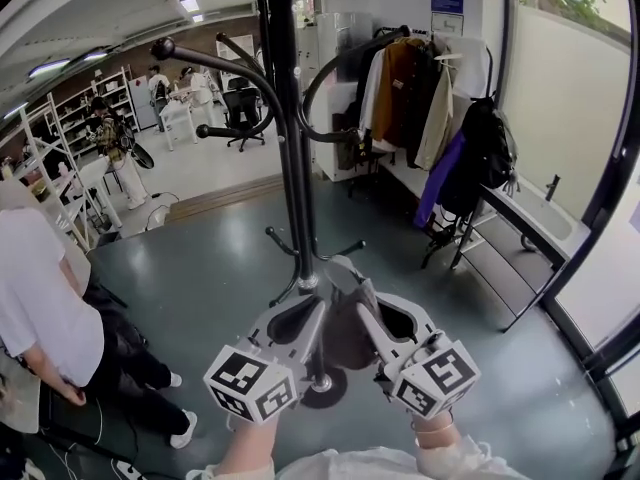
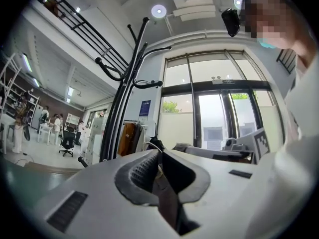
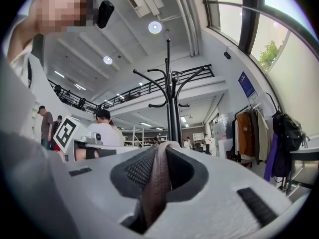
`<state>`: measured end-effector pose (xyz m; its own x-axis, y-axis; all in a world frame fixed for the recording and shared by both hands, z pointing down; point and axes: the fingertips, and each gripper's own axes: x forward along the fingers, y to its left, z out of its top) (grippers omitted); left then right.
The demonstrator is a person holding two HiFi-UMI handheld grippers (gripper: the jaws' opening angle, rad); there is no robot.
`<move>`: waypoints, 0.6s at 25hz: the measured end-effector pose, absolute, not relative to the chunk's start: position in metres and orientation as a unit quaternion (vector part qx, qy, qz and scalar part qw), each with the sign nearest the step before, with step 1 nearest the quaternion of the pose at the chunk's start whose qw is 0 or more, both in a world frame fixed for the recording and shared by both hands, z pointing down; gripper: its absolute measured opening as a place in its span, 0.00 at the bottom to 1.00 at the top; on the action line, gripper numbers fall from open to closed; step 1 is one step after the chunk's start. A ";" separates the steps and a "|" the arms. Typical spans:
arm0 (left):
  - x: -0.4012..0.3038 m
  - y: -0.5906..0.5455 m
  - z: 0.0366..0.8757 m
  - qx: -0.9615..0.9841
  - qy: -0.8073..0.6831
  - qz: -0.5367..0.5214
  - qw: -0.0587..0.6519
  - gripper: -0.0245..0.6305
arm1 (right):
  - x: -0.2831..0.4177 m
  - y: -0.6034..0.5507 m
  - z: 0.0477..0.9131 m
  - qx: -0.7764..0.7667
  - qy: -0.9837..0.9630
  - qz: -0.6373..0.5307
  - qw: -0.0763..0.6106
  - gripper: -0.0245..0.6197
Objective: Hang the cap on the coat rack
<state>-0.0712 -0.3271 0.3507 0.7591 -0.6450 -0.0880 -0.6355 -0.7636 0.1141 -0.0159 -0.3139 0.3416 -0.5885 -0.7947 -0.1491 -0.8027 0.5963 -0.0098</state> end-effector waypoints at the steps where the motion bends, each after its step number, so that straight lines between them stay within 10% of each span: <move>1: -0.072 -0.330 0.352 0.937 -0.340 -0.064 0.042 0.06 | -0.016 -0.315 0.345 -0.452 0.889 0.025 0.067 0.11; 15: -0.068 -0.350 0.335 0.943 -0.325 -0.070 0.022 0.06 | -0.012 -0.326 0.326 -0.455 0.885 0.022 0.090 0.11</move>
<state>-0.0676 -0.3503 0.3348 0.7790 -0.6158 -0.1177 -0.6096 -0.7879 0.0873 -0.0119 -0.3265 0.3260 -0.5690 -0.8027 -0.1789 -0.8105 0.5841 -0.0428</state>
